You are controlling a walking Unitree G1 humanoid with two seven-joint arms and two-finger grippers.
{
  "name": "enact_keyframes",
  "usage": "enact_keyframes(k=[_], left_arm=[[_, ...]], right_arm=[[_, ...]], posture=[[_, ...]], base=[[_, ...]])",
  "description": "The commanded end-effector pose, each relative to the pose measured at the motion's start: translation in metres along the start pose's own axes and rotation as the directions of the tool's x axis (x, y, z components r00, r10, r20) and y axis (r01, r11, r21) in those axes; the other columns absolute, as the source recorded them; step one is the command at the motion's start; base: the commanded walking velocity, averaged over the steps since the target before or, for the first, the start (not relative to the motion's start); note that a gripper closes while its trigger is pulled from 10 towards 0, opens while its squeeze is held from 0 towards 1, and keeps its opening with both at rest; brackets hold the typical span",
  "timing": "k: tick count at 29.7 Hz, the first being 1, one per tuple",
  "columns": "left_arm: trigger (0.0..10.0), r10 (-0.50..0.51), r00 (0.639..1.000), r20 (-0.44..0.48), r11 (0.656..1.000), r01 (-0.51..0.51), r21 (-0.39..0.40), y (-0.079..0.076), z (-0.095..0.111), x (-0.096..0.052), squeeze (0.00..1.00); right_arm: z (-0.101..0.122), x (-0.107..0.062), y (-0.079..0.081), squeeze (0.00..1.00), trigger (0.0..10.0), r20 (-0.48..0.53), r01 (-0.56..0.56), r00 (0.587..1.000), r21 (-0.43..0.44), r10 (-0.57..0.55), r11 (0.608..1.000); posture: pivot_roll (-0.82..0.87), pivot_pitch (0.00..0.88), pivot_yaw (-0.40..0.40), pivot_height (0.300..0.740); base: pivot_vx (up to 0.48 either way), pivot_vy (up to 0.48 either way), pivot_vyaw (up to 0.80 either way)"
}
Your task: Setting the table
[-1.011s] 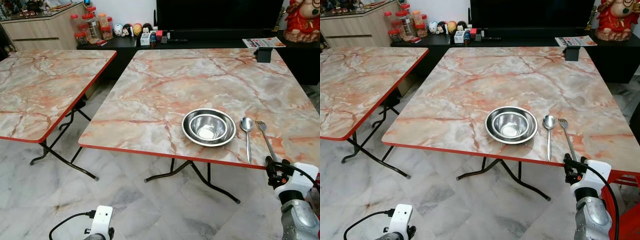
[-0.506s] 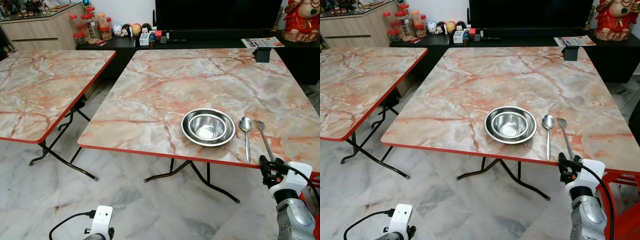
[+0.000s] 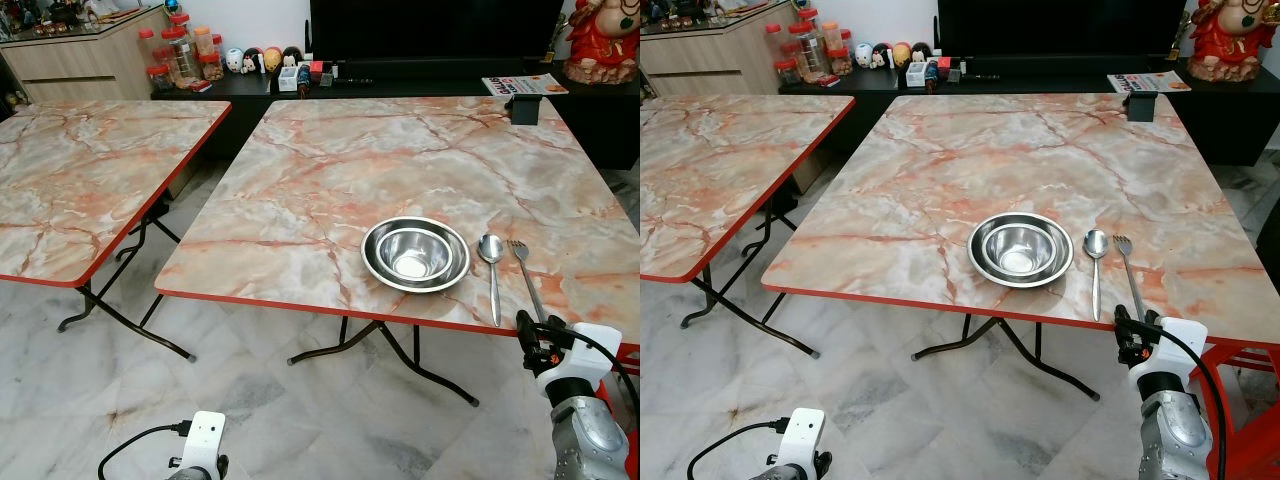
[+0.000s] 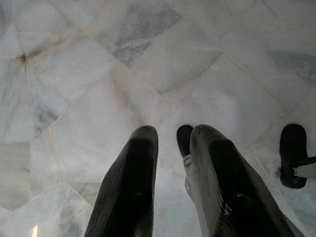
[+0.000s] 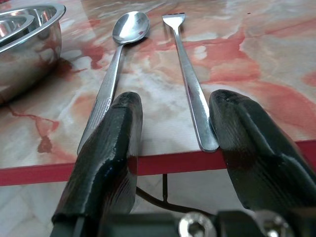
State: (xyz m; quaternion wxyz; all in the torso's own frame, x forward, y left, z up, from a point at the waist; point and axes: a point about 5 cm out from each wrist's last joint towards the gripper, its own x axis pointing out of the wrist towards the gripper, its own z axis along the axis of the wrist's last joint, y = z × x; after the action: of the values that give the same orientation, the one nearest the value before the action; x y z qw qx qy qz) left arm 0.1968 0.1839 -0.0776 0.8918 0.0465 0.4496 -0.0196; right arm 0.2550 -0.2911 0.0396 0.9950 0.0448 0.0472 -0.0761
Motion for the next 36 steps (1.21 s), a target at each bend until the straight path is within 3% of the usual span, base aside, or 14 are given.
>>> enact_keyframes(k=[1, 13, 36], left_arm=[[10.0, 0.009, 1.0, -0.003, 1.0, -0.009, 0.01, 0.005, 0.002, 0.0, 0.0], [10.0, 0.009, 1.0, -0.002, 1.0, -0.009, 0.008, 0.004, 0.002, 0.0, 0.0], [10.0, 0.01, 1.0, -0.001, 1.0, -0.01, 0.009, 0.004, 0.003, 0.0, 0.0]], right_arm=[[-0.001, 0.003, 0.009, 0.0, 10.0, -0.009, -0.029, 1.0, 0.013, 0.029, 0.999], [-0.002, 0.005, 0.018, 0.0, 10.0, -0.003, -0.052, 0.999, 0.023, 0.052, 0.998], [-0.001, 0.007, 0.02, 0.0, 10.0, 0.011, -0.052, 0.999, 0.033, 0.052, 0.998]], posture=[[-0.1, 0.0, 0.082, 0.74], [-0.1, 0.0, 0.08, 0.74], [-0.1, 0.0, 0.083, 0.74]], base=[[0.0, 0.0, 0.0], [0.0, 0.0, 0.0], [0.0, 0.0, 0.0]])
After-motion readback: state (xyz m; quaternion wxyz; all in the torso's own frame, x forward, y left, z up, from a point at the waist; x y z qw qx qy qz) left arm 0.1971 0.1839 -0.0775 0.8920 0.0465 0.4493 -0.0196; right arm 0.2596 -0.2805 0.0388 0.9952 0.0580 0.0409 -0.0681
